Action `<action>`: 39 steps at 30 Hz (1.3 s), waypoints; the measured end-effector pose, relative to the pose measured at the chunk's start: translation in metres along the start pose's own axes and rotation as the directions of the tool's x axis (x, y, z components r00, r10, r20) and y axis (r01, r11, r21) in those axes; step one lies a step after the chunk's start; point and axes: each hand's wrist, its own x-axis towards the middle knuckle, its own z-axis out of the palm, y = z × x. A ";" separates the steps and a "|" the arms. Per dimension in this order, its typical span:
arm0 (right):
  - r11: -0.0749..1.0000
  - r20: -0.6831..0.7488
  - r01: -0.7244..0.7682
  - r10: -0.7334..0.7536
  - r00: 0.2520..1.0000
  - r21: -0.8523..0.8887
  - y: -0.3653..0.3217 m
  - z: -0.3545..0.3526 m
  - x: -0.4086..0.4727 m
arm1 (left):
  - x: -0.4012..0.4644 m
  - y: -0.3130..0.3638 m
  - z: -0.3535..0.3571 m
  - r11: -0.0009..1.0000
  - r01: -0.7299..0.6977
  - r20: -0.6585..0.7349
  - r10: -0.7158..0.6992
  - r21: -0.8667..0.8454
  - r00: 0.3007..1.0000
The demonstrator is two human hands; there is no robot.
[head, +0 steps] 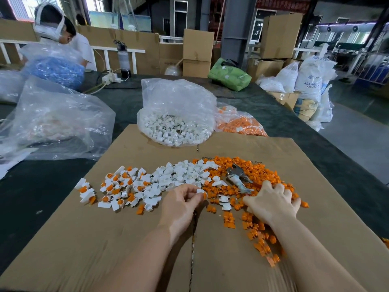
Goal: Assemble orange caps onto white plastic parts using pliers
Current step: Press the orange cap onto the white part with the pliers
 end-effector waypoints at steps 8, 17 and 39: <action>0.994 -0.272 0.101 -0.110 0.956 -0.047 -0.003 0.001 -0.012 | -0.001 0.003 -0.002 0.999 0.035 -0.002 -0.035 -0.002 0.999; 0.806 0.044 0.351 -0.421 0.906 0.477 -0.018 -0.026 -0.048 | 0.006 0.031 -0.009 0.769 0.271 0.092 -0.269 -0.579 0.959; 0.757 0.170 0.352 -0.515 0.840 0.550 -0.033 -0.028 -0.075 | 0.023 0.029 -0.011 0.792 0.298 -0.062 -0.388 -0.533 0.920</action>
